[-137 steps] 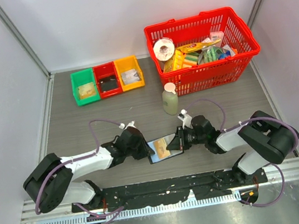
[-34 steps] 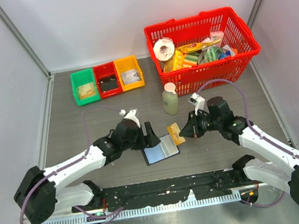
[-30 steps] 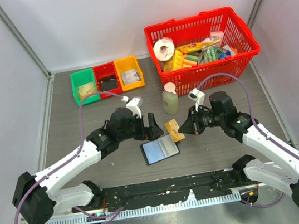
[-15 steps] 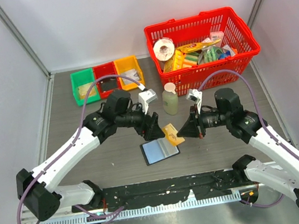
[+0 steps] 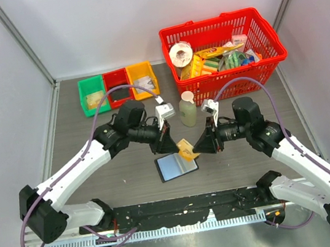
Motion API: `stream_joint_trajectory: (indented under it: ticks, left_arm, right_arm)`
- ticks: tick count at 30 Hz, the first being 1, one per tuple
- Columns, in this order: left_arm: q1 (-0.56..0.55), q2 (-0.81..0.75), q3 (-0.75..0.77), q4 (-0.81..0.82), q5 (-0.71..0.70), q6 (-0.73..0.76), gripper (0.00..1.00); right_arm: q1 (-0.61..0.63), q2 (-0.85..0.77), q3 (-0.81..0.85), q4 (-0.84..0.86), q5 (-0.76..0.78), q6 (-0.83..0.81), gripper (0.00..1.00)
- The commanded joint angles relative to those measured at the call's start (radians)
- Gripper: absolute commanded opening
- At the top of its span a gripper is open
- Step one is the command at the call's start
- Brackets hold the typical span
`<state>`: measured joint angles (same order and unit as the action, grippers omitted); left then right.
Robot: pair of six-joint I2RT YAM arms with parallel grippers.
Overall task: Take the credit cards out of the card holder
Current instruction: Remove the credit card from the card holder, then place the credit card in the storage box.
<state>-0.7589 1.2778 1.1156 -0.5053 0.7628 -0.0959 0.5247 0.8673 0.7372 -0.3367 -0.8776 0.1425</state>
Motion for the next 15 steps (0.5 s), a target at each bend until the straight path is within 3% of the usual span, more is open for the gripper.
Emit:
stream_joint_trajectory:
  ticks: [1, 5, 8, 11, 15]
  left_arm:
    - [0.107, -0.089, -0.049, 0.062, -0.077, -0.042, 0.00]
    - [0.303, -0.150, -0.092, 0.083, -0.204, -0.120, 0.00]
    - [0.467, -0.153, -0.080, 0.060, -0.356, -0.159, 0.00]
    - [0.625, -0.103, -0.031, 0.039, -0.500, -0.205, 0.00]
    - [0.811, 0.061, 0.079, 0.019, -0.554, -0.255, 0.00]
  right_arm:
    - [0.006, -0.002, 0.031, 0.070, 0.090, 0.029, 0.38]
    - [0.006, 0.004, 0.028, 0.067, 0.222, 0.055, 0.64]
    - [0.005, 0.009, 0.021, 0.062, 0.296, 0.068, 0.74]
    - [0.005, 0.016, 0.011, 0.061, 0.365, 0.081, 0.78]
    - [0.006, 0.006, -0.018, 0.080, 0.410, 0.092, 0.81]
